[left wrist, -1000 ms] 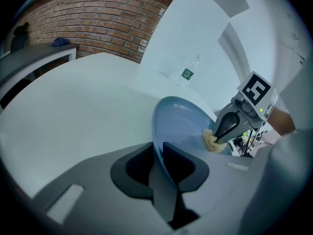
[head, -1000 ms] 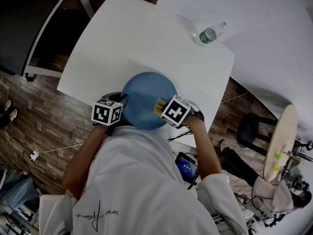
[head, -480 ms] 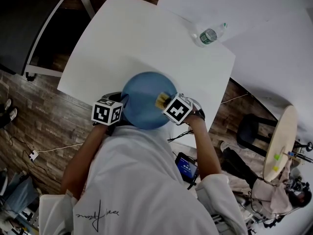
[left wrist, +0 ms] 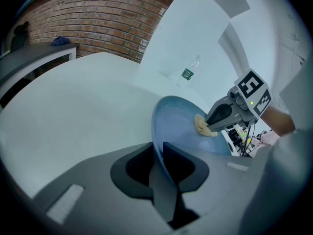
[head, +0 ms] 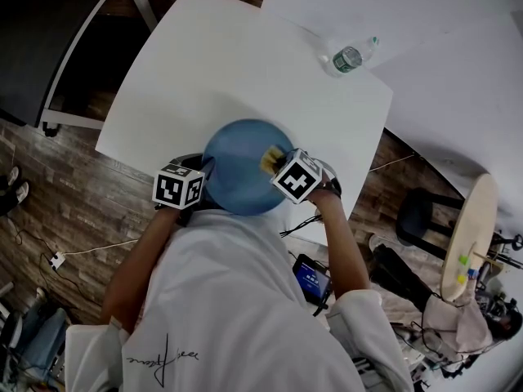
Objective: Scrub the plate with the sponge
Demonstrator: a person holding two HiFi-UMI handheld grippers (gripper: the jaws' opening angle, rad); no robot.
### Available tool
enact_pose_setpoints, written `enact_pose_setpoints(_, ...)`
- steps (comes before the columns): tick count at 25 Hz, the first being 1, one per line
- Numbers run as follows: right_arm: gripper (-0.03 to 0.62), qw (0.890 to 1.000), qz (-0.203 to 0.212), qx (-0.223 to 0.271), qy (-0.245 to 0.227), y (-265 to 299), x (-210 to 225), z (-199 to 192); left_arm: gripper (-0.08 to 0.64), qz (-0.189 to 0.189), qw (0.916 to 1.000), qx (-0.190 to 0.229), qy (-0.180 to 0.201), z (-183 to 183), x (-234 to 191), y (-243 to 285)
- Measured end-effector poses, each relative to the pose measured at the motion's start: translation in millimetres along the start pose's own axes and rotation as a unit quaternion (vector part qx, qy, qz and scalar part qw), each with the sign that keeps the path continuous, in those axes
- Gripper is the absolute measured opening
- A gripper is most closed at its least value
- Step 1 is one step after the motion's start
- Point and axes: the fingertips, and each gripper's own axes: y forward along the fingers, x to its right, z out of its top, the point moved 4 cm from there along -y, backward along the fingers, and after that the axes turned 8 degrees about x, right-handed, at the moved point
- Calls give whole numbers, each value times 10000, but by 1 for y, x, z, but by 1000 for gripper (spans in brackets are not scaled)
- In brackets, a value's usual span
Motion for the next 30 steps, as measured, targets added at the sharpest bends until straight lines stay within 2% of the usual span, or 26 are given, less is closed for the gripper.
enact_pose_setpoints(20, 31, 9985, -344, 409, 73, 6, 5, 18, 75, 39, 10000, 19, -29, 1, 0, 2)
enact_pose_setpoints(30, 31, 9952, -332, 856, -353, 12, -15, 33, 72, 38, 9999, 18, -130, 2, -1, 2)
